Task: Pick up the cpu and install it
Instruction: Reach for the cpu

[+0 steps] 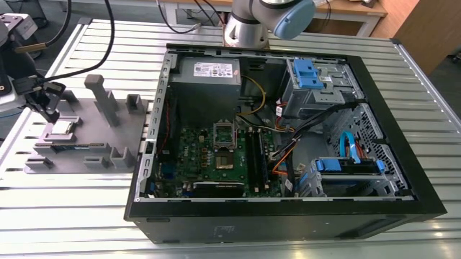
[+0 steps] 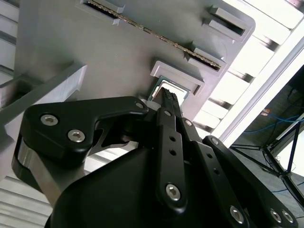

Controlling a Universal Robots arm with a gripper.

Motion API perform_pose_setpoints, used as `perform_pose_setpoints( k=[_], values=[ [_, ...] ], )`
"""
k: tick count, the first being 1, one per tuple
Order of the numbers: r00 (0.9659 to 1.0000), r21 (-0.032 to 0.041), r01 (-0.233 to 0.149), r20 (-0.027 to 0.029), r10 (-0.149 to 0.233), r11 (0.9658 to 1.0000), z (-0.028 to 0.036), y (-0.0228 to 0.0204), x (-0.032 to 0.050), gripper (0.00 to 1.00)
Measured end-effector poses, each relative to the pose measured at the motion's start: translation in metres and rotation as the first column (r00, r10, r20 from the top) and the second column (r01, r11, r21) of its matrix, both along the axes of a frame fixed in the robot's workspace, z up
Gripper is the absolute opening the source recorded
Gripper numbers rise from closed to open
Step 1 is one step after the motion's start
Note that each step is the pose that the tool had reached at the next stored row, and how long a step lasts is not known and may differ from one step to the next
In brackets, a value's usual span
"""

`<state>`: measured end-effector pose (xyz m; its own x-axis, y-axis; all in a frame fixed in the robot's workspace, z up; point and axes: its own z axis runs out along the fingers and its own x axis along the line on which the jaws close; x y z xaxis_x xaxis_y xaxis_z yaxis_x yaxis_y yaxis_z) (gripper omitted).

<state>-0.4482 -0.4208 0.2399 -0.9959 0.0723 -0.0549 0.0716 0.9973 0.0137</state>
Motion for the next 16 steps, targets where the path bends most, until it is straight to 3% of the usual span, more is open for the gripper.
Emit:
perform_pose_setpoints(
  k=[9,16],
  values=[
    [1.0,0.0,0.0,0.0,0.0,1.0,-0.0072,0.0004,-0.0018,0.11],
    [1.0,0.0001,0.0,0.0001,0.0,1.0,-0.0102,0.0035,-0.0018,0.11]
  ],
)
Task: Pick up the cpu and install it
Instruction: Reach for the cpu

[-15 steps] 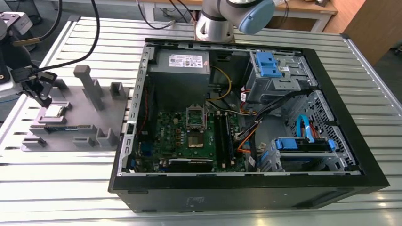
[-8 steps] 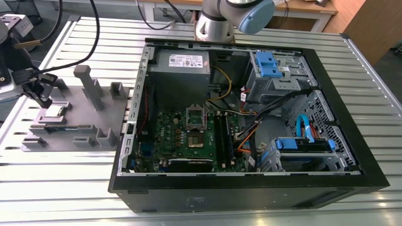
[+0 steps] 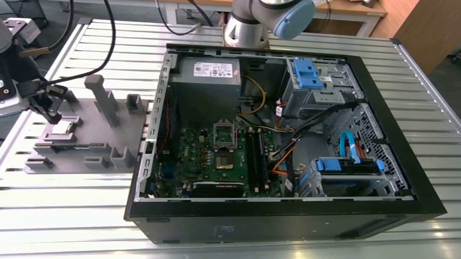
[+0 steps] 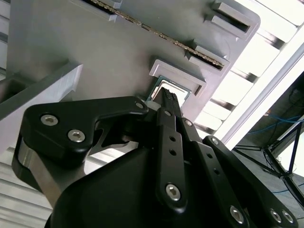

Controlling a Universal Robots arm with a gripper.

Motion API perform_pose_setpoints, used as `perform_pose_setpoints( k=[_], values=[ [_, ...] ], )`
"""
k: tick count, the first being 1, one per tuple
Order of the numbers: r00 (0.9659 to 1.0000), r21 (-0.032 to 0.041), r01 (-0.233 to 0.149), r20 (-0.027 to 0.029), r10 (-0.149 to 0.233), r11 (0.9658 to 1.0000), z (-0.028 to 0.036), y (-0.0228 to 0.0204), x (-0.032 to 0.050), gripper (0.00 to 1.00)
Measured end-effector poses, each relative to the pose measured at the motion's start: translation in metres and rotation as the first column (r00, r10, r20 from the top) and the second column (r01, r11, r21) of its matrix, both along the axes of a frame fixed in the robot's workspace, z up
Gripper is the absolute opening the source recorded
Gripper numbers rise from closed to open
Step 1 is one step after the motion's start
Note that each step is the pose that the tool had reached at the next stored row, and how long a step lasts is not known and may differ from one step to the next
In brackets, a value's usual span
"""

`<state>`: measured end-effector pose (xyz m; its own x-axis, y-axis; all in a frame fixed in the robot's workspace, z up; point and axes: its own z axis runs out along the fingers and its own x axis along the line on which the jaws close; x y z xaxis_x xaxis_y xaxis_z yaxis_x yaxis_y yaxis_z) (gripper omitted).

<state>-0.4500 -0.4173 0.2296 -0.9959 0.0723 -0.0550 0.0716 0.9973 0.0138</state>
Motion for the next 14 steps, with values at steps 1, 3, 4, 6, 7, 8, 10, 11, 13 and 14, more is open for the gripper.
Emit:
perform_pose_setpoints(
  k=[1,3,4,6,7,8,10,11,13,14],
  values=[
    [1.0,0.0,0.0,0.0,0.0,1.0,-0.001,0.0003,-0.0001,0.11],
    [1.0,0.0,0.0,-0.0001,0.0,1.0,-0.0032,0.0008,-0.0004,0.11],
    [1.0,-0.0001,0.0,-0.0002,0.0,1.0,-0.0043,0.0011,-0.0005,0.11],
    [1.0,-0.0001,0.0,-0.0002,0.0,1.0,-0.0066,0.0016,-0.0011,0.11],
    [1.0,-0.0001,0.0,-0.0002,0.0,1.0,-0.0073,0.0018,-0.0017,0.11],
    [1.0,-0.0001,0.0,-0.0002,0.0,1.0,-0.0081,0.0021,-0.0022,0.11],
    [1.0,0.0,0.0,-0.0001,0.0,1.0,-0.0093,0.0023,-0.003,0.11],
    [1.0,0.0,0.0,-0.0001,0.0,1.0,-0.0102,0.0025,-0.0032,0.11],
    [1.0,-0.0002,0.0,-0.0003,0.0,1.0,-0.012,0.0036,-0.0034,0.11],
    [1.0,-0.0001,0.0,-0.0003,0.0,1.0,-0.0125,0.004,-0.0034,0.11]
  ],
)
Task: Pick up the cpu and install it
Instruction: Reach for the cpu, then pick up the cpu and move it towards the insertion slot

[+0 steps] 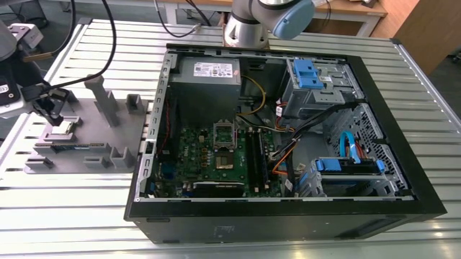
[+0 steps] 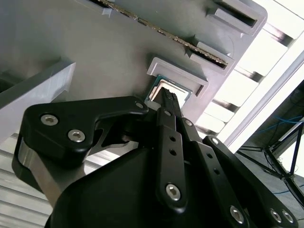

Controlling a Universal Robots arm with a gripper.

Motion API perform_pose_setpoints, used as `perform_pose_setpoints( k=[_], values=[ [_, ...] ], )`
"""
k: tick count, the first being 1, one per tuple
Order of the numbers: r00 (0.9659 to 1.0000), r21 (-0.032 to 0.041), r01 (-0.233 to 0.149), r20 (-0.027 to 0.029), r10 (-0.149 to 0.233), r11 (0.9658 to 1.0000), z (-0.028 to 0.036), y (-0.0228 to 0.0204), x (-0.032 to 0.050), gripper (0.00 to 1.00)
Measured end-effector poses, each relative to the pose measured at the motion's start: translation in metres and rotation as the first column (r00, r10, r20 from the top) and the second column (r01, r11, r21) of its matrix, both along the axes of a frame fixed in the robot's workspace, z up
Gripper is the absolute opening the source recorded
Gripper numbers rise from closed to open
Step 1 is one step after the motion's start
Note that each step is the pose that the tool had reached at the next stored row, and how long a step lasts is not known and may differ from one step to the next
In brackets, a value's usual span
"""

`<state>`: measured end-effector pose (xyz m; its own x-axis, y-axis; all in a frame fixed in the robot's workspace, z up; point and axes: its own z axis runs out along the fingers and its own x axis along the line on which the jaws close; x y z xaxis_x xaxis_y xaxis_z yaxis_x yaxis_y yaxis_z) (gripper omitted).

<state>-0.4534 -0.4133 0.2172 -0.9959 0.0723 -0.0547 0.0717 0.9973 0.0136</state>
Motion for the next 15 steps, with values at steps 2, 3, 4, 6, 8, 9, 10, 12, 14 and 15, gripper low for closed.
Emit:
perform_pose_setpoints(
  k=[2,3,4,6,8,9,10,12,14,15],
  values=[
    [1.0,-0.0001,0.0,0.0,0.0,1.0,-0.0001,0.0001,0.0,0.11],
    [1.0,0.0001,0.0,0.0001,0.0,1.0,-0.0007,0.0002,0.0,0.11],
    [1.0,0.0,0.0,0.0001,0.0,1.0,-0.0011,0.0001,0.0,0.11],
    [1.0,0.0001,0.0,0.0001,0.0,1.0,-0.0011,0.0002,0.0,0.11],
    [1.0,0.0,0.0,-0.0032,0.0,1.0,-0.0015,0.0002,0.0,0.11],
    [1.0,0.0,0.0,-0.0046,0.0,1.0,-0.0014,0.0002,-0.0001,0.11],
    [1.0,0.0,0.0,-0.0058,0.0,1.0,-0.0014,0.0002,0.0,0.11],
    [1.0,-0.0001,0.0,-0.0083,0.0,1.0,-0.0013,0.0002,0.0,0.11],
    [0.9999,0.0,0.0,-0.0106,0.0,1.0,-0.0014,0.0002,0.0,0.11],
    [0.9999,0.0,0.0,-0.0119,0.0,1.0,-0.0014,0.0002,0.0,0.11]
  ],
)
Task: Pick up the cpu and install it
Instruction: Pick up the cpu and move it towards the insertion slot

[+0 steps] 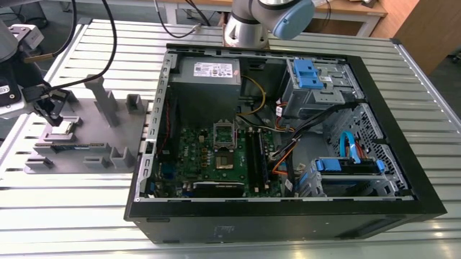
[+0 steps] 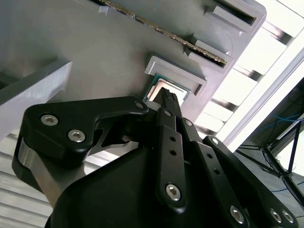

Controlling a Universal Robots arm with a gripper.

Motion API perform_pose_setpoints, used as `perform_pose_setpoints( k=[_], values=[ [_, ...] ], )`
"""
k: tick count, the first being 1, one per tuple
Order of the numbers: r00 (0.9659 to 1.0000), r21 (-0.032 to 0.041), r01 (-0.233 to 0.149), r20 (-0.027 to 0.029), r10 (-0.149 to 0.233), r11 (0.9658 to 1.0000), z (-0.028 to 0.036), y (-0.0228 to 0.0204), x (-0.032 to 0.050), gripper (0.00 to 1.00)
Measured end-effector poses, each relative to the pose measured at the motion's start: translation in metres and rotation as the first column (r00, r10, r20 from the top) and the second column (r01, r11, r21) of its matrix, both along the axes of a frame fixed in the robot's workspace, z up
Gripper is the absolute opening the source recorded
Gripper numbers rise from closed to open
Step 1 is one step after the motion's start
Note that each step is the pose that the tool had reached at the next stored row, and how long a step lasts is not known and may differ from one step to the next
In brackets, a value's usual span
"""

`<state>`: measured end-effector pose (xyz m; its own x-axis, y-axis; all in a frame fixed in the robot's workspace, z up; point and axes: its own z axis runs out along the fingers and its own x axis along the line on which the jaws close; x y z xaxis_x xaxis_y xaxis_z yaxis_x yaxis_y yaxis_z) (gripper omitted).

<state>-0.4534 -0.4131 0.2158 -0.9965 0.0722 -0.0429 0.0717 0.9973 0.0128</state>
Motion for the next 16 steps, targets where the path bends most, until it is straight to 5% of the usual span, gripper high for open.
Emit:
perform_pose_setpoints(
  k=[9,12,16],
  values=[
    [0.9999,0.0,0.0,-0.011,0.0,1.0,-0.0001,0.0,0.0,0.11],
    [0.9999,-0.0001,0.0,-0.0146,0.0,1.0,-0.0001,0.0,0.0,0.29],
    [0.9998,0.0,0.0,-0.0189,0.0,1.0,-0.0001,0.0,0.0,0.41]
  ],
)
